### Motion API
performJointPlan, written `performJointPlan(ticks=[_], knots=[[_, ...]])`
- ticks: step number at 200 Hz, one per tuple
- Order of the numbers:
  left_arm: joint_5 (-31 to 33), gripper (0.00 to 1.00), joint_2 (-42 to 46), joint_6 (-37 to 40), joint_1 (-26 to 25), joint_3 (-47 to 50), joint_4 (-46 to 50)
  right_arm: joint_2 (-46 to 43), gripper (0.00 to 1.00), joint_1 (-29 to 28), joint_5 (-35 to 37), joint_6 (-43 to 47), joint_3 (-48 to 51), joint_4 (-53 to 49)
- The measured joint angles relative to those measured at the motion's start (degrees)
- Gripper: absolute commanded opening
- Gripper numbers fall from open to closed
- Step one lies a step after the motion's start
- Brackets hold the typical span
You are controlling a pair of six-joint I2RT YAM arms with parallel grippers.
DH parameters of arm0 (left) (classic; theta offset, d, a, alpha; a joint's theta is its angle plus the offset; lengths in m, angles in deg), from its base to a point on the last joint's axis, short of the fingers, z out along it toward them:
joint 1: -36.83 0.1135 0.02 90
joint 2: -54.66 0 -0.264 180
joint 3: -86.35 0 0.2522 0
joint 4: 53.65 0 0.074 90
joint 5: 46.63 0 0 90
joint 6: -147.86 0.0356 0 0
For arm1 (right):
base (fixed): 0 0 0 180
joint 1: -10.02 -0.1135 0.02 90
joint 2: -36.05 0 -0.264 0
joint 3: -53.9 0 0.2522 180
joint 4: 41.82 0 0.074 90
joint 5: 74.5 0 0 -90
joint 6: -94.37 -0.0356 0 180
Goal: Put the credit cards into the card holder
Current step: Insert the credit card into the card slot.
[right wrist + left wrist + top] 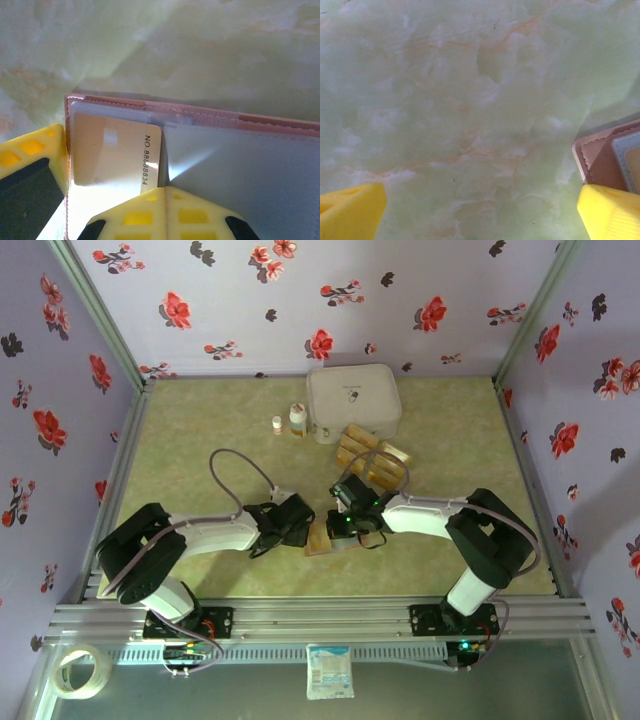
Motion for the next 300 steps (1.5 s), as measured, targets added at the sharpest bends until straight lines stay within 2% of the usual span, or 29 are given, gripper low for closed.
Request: performJointPlan(ticks=[18, 33, 63, 103, 181, 300], knots=[[-0.7, 1.00, 1.1, 0.0, 0.9, 0.6, 0.1, -1.0, 0.10, -0.2, 0.4, 0.0, 0.0, -1.0], [-0.8, 1.00, 3.0, 0.0, 2.1, 1.4, 0.7, -2.4, 0.11, -0.4, 0.9, 0.2, 0.0, -2.0], [-0.8, 1.00, 8.3, 0.0, 3.9, 2.8, 2.2, -5.1, 0.11, -0.4, 1.7, 0.2, 0.0, -3.0], [-2.2, 1.00, 11.2, 0.0, 4.1, 3.5, 3.1, -5.5, 0.04, -0.4, 1.7, -0.1, 0.5, -2.8], [-5.1, 1.00, 8.7, 0.0, 3.7, 4.2, 2.1, -4.4, 0.02, -1.1, 1.7, -1.2, 1.0, -1.7], [-5.7, 1.00, 3.4, 0.0, 2.7, 2.9, 1.0, -1.5, 0.02, -1.2, 1.6, -1.5, 1.0, 0.3]])
